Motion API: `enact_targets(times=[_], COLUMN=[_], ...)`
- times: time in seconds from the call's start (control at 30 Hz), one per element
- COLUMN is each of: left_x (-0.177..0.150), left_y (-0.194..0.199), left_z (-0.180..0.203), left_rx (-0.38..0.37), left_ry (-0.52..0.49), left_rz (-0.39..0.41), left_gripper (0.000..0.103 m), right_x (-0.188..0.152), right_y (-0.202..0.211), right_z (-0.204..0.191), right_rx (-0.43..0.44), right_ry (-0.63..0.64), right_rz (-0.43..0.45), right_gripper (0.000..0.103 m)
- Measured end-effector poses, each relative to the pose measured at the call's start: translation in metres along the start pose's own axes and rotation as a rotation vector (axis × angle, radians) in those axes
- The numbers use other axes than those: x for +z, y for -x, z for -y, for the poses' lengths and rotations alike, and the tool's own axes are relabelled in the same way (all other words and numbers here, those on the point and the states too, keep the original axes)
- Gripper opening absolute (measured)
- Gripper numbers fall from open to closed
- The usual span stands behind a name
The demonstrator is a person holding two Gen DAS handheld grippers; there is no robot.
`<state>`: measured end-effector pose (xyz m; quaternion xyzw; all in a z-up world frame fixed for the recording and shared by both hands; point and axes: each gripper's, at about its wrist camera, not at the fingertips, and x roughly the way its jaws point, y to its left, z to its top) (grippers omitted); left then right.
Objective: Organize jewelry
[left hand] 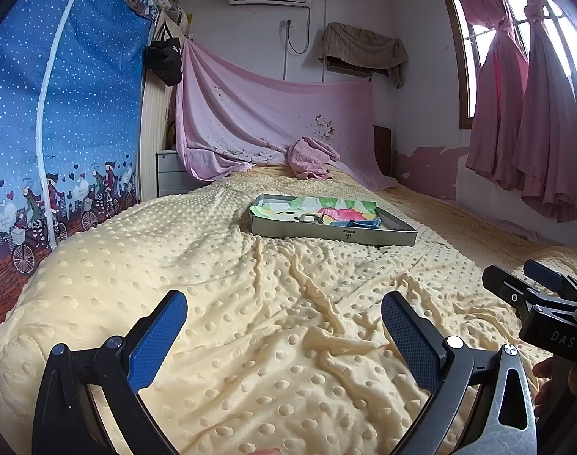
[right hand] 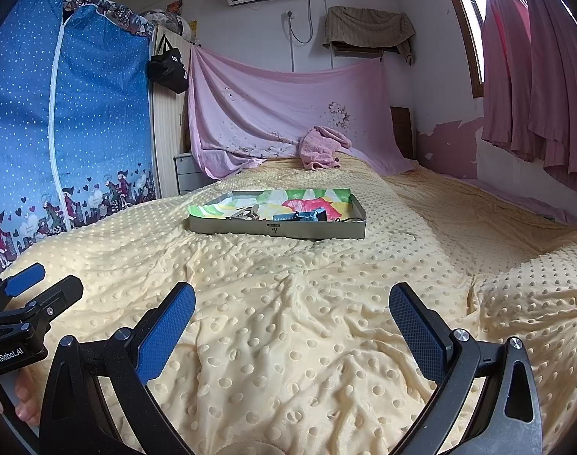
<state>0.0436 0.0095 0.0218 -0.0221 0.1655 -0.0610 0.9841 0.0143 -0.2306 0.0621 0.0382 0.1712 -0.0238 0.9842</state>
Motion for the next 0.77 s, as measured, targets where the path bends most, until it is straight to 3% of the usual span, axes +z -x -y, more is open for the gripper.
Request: enact_targets(times=[0.77], left_x=[-0.0048], left_y=[-0.0028], left_z=[0.0017], left_rx=[-0.011], left_ry=[-0.023], left_rz=[-0.012], left_gripper=[0.103], right_x=[-0.006], right_y=[-0.0057], right_z=[-0.0014], right_rx=[-0.004], right_ry=[0.002], right_rz=[-0.013], right_gripper=[0.101])
